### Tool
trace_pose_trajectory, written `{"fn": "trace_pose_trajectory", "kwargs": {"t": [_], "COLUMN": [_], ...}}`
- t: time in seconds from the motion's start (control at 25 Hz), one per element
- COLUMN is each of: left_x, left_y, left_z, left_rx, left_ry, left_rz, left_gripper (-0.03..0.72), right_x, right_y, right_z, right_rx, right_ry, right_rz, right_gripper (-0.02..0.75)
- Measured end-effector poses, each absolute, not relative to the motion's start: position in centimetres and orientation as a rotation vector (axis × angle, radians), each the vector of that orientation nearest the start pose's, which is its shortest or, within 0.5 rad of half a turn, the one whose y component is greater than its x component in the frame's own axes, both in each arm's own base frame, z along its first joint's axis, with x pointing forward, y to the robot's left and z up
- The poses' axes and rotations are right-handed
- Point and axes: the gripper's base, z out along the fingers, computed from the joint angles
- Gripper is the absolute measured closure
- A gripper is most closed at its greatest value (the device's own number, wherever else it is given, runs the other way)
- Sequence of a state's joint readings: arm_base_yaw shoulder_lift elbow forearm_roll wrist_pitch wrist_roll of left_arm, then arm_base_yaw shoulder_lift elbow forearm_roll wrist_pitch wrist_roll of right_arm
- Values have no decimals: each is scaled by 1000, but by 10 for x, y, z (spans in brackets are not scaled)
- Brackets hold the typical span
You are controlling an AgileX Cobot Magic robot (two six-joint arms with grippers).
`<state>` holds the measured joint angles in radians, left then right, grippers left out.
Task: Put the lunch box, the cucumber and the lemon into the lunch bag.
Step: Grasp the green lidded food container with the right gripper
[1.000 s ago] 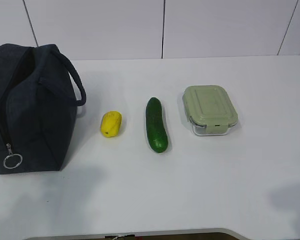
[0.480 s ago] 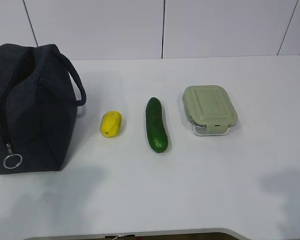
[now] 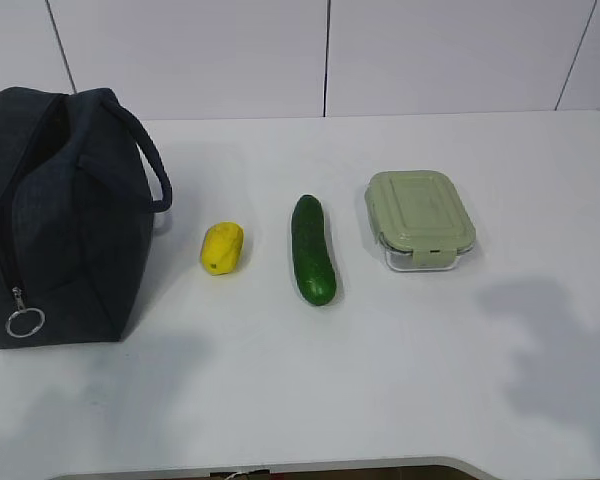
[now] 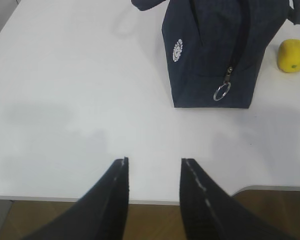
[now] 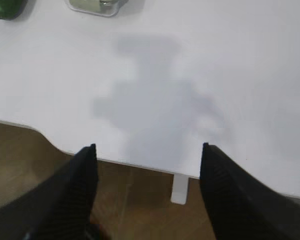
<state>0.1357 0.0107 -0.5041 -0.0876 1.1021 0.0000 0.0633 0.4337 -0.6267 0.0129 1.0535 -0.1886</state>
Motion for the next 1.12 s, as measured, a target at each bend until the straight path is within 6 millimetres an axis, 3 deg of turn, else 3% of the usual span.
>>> {"fn": "trace_pose_trajectory", "kwargs": {"t": [0.36, 0.72, 1.12], "left_x": [-5, -5, -5], "left_y": [-8, -8, -8], "left_z": [275, 275, 275], "left_rx": [-136, -136, -136], "left_ry": [2085, 2085, 2085], "left_rz": [-23, -23, -26], "left_gripper": [445, 446, 446], "right_x": [100, 138, 200], "right_y": [24, 36, 45], "right_z": [297, 314, 318], "right_rx": [-237, -191, -236], "right_ry": [2496, 2542, 2638], "right_rz": [247, 414, 490], "right_gripper": [225, 225, 225]}}
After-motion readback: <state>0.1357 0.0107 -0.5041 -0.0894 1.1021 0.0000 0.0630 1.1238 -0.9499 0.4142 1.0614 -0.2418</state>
